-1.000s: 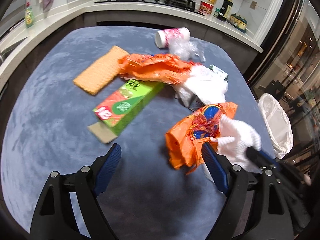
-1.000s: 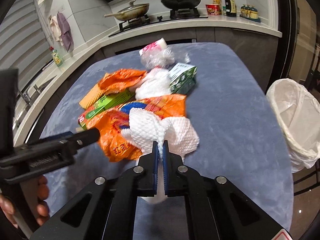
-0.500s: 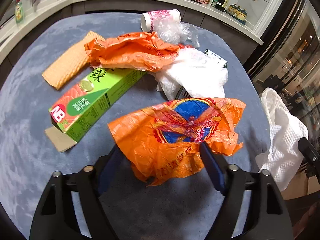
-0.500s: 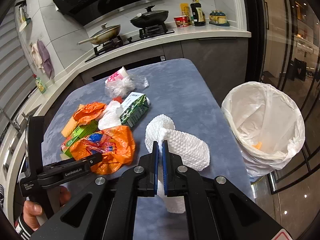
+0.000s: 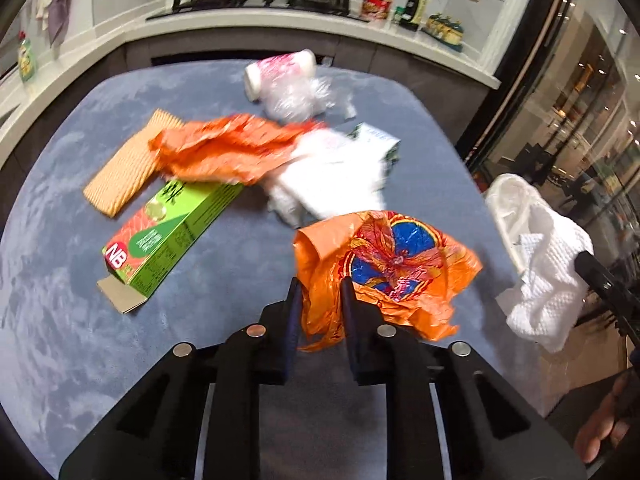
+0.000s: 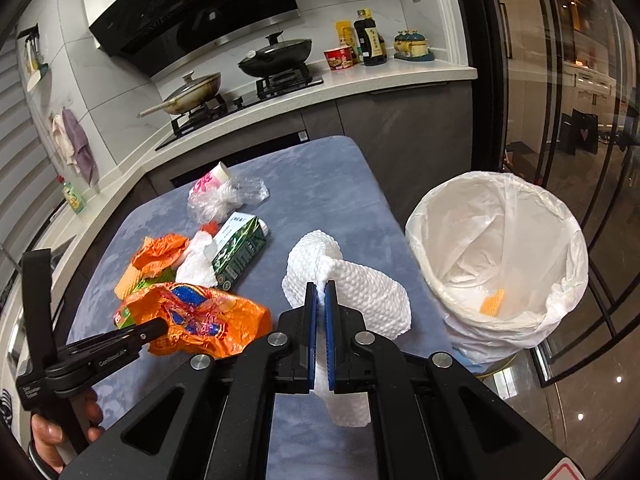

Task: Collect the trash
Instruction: 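Carry the orange bag and paper towel over the trash bin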

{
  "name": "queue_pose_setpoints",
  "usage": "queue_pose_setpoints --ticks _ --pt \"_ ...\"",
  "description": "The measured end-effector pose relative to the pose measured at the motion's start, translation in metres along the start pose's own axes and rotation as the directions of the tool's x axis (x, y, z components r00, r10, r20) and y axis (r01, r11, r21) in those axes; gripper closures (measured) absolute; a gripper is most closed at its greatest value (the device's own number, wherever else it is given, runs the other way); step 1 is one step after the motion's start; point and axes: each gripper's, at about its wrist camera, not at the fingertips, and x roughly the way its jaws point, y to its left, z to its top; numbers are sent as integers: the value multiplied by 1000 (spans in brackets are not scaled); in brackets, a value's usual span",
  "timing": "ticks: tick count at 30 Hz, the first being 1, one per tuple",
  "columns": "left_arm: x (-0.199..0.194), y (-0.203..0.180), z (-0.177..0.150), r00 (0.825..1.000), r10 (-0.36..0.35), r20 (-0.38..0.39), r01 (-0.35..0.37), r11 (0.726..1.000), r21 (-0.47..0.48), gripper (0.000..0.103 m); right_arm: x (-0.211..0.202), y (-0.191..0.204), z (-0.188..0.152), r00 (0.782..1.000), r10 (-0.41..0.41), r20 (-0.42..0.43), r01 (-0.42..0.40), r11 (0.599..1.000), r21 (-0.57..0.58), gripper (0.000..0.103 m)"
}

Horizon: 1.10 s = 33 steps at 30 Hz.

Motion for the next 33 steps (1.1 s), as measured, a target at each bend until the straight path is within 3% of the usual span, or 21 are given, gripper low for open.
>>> queue_pose_setpoints --ticks 9,18,24,33 --pt "-29 -57 21 994 -80 72 73 994 83 85 -27 -38 19 995 -44 89 40 998 48 99" --pt "-38 -142 48 976 -179 126 150 967 207 85 -55 -95 48 973 -140 185 122 987 105 99" --pt "-27 -196 57 969 -215 123 175 945 276 85 -62 -132 63 958 -194 212 167 976 136 99" --pt "3 -244 62 974 -211 88 172 929 327 85 -50 -171 72 956 -216 200 184 968 170 99"
